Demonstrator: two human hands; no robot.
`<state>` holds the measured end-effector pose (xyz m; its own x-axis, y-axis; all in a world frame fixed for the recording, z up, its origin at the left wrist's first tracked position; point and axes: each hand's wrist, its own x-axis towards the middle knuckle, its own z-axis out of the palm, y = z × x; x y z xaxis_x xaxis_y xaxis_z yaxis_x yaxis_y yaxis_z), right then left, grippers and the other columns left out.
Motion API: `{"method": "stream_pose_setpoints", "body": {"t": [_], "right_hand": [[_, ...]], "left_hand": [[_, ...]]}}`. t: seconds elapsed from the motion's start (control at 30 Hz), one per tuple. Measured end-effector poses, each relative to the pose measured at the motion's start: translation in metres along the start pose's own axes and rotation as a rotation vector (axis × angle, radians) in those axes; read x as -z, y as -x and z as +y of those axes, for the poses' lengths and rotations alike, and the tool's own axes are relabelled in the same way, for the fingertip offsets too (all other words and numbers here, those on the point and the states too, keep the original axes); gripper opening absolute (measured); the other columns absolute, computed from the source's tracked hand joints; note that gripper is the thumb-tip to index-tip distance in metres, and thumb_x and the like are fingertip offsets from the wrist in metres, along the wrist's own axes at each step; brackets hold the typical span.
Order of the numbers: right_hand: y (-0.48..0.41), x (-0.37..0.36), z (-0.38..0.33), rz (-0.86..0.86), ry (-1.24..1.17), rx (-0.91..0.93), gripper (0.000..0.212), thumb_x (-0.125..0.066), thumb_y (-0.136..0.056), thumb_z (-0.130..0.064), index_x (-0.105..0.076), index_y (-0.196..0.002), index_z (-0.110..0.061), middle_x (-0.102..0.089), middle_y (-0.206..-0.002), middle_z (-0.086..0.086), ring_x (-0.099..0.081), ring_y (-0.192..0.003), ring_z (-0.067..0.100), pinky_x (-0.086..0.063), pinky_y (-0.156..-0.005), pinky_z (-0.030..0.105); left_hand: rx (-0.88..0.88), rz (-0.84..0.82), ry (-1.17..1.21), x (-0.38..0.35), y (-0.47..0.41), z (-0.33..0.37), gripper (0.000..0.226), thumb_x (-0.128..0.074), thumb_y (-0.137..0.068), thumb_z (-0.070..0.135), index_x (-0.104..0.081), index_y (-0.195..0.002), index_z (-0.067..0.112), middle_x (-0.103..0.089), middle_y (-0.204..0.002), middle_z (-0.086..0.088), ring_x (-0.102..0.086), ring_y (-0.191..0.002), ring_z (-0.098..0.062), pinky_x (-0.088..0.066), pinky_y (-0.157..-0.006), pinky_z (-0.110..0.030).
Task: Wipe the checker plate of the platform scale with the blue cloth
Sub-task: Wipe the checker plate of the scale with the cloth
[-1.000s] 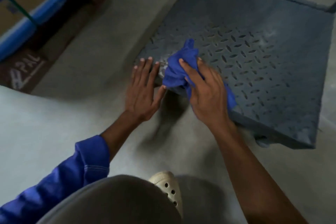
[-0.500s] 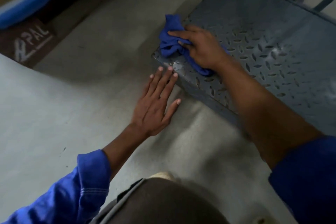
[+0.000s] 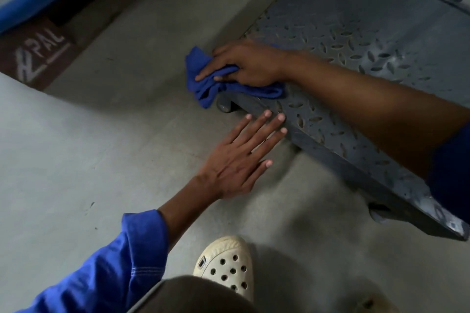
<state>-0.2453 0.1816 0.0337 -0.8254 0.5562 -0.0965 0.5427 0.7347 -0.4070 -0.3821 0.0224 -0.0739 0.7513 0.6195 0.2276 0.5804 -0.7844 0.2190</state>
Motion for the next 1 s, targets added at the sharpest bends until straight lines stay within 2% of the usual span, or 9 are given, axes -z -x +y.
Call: {"method": "stream_pose_setpoints", "body": {"t": [0.07,0.17,0.33,0.47,0.63,0.73,0.8,0.9,1.0], "right_hand": [[-0.009,-0.005,-0.009,-0.088,0.073,0.049,0.034,-0.06,-0.1,-0.033,-0.072,-0.132,-0.038,-0.058,-0.109,-0.011,-0.056,-0.114,0.021,-0.034,-0.097,0.028],[-0.006,-0.005,-0.003,-0.1,0.069,0.072,0.033,-0.056,-0.1,-0.042,-0.073,-0.128,-0.04,-0.062,-0.109,-0.004,-0.056,-0.11,0.016,-0.043,-0.103,0.038],[0.016,0.014,0.024,0.057,-0.155,-0.139,0.032,-0.067,-0.102,-0.023,-0.073,-0.131,-0.034,-0.067,-0.129,-0.011,-0.062,-0.123,0.006,-0.045,-0.115,0.042],[0.001,-0.016,-0.003,-0.099,0.061,0.067,0.04,-0.06,-0.087,-0.022,-0.078,-0.122,-0.029,-0.07,-0.132,0.005,-0.055,-0.135,0.024,-0.04,-0.116,0.044],[0.0,-0.002,0.013,0.126,-0.182,-0.116,0.027,-0.069,-0.099,-0.025,-0.077,-0.122,-0.036,-0.069,-0.111,-0.014,-0.062,-0.107,0.001,-0.048,-0.104,0.032],[-0.013,-0.02,0.0,-0.011,0.067,0.011,0.026,-0.07,-0.089,-0.026,-0.081,-0.111,-0.033,-0.057,-0.092,-0.011,-0.061,-0.104,0.018,-0.044,-0.092,0.034],[-0.017,-0.022,0.0,-0.068,0.102,0.06,0.023,-0.069,-0.091,-0.032,-0.081,-0.11,-0.032,-0.049,-0.089,-0.013,-0.058,-0.102,0.018,-0.039,-0.087,0.033],[-0.017,-0.014,-0.002,0.092,-0.049,-0.094,0.024,-0.065,-0.1,-0.045,-0.077,-0.12,-0.039,-0.053,-0.092,-0.013,-0.055,-0.095,0.007,-0.039,-0.081,0.027],[-0.022,-0.02,-0.008,0.214,-0.036,-0.179,0.028,-0.063,-0.1,-0.049,-0.078,-0.121,-0.038,-0.06,-0.093,-0.006,-0.063,-0.098,0.018,-0.042,-0.081,0.029]], "left_hand": [[0.019,0.007,0.021,0.0,-0.001,0.002,0.066,-0.035,-0.112,0.038,-0.018,-0.169,0.008,-0.007,-0.179,-0.012,-0.001,-0.166,-0.028,-0.008,-0.135,-0.052],[0.031,-0.003,0.025,0.0,0.0,0.003,0.067,-0.037,-0.112,0.038,-0.017,-0.169,0.008,-0.006,-0.179,-0.011,0.0,-0.166,-0.027,-0.008,-0.135,-0.052],[0.036,-0.02,0.041,0.001,-0.001,0.003,0.068,-0.035,-0.112,0.04,-0.016,-0.17,0.009,-0.004,-0.179,-0.01,0.002,-0.166,-0.026,-0.007,-0.134,-0.054],[0.045,-0.009,0.047,-0.001,0.0,0.003,0.068,-0.041,-0.113,0.037,-0.018,-0.169,0.008,-0.006,-0.179,-0.01,0.0,-0.166,-0.026,-0.01,-0.133,-0.056],[0.021,-0.002,0.028,0.002,0.0,-0.003,0.067,-0.041,-0.113,0.037,-0.017,-0.17,0.009,-0.007,-0.179,-0.009,-0.001,-0.166,-0.026,-0.009,-0.134,-0.056],[0.032,0.021,0.027,-0.004,-0.001,0.001,0.067,-0.043,-0.113,0.036,-0.02,-0.169,0.008,-0.008,-0.179,-0.01,-0.002,-0.166,-0.027,-0.011,-0.133,-0.056],[0.044,0.037,0.039,-0.006,0.0,0.004,0.067,-0.045,-0.113,0.035,-0.02,-0.169,0.008,-0.009,-0.179,-0.011,-0.003,-0.166,-0.027,-0.013,-0.132,-0.057],[0.052,0.072,0.055,-0.006,-0.001,0.005,0.066,-0.047,-0.112,0.032,-0.021,-0.169,0.008,-0.009,-0.179,-0.011,-0.004,-0.166,-0.027,-0.014,-0.132,-0.057],[0.043,0.118,0.057,-0.008,-0.002,0.006,0.065,-0.048,-0.112,0.029,-0.023,-0.168,0.008,-0.012,-0.178,-0.011,-0.006,-0.166,-0.028,-0.014,-0.132,-0.058]]}}
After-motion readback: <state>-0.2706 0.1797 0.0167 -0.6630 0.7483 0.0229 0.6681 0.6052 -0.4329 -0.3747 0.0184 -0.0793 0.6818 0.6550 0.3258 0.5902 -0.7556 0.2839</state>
